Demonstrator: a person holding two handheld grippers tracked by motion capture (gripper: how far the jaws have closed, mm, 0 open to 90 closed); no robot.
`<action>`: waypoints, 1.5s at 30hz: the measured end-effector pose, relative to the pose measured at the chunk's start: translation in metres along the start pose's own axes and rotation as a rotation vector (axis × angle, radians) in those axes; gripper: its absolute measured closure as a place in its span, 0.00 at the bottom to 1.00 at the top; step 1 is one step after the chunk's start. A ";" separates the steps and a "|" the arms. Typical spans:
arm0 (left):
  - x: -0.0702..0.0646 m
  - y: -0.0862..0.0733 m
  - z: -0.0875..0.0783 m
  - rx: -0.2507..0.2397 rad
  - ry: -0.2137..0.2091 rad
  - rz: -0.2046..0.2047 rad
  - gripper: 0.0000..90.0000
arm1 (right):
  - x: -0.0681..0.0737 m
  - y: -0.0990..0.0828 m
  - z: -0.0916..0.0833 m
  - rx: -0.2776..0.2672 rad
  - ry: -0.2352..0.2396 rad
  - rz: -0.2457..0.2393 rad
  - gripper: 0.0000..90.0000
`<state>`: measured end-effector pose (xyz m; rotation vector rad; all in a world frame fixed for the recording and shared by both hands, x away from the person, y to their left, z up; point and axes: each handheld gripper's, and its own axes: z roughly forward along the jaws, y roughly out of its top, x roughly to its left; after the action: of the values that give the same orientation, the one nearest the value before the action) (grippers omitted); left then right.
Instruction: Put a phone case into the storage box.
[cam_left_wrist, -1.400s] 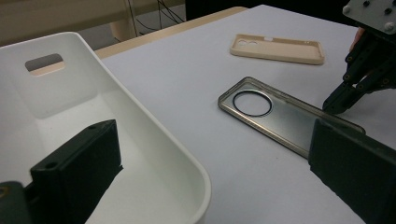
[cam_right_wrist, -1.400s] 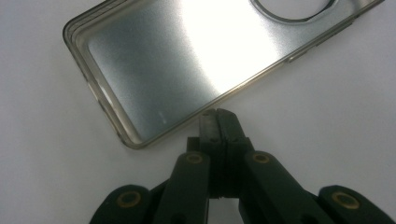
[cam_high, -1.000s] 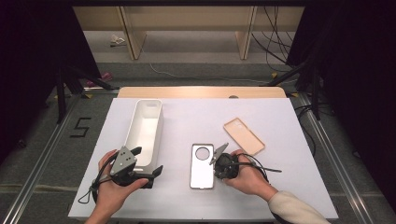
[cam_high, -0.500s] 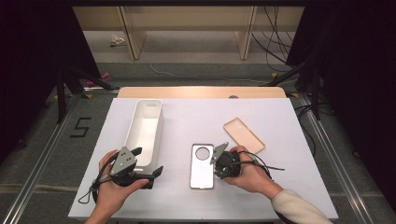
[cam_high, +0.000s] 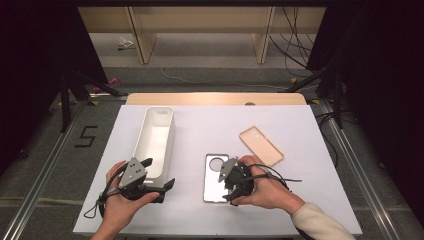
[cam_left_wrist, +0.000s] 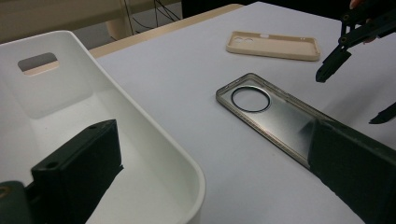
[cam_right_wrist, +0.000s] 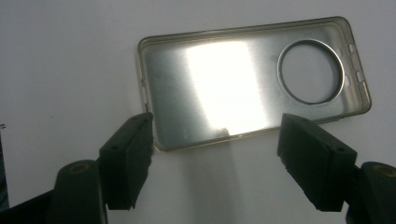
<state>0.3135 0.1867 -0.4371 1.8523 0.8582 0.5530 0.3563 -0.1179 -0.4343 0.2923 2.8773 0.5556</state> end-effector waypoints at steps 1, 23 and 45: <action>0.000 0.000 0.000 0.000 -0.001 -0.004 0.02 | 0.001 0.001 0.001 0.000 -0.001 -0.006 0.30; -0.004 0.001 0.002 0.008 -0.011 0.015 0.02 | 0.019 0.025 0.017 0.151 0.034 -0.145 0.40; -0.005 0.002 0.003 0.007 -0.017 0.018 0.03 | 0.021 0.037 0.033 0.221 0.059 -0.165 0.59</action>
<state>0.3128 0.1808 -0.4369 1.8704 0.8342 0.5457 0.3496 -0.0680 -0.4530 0.0698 2.9865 0.2205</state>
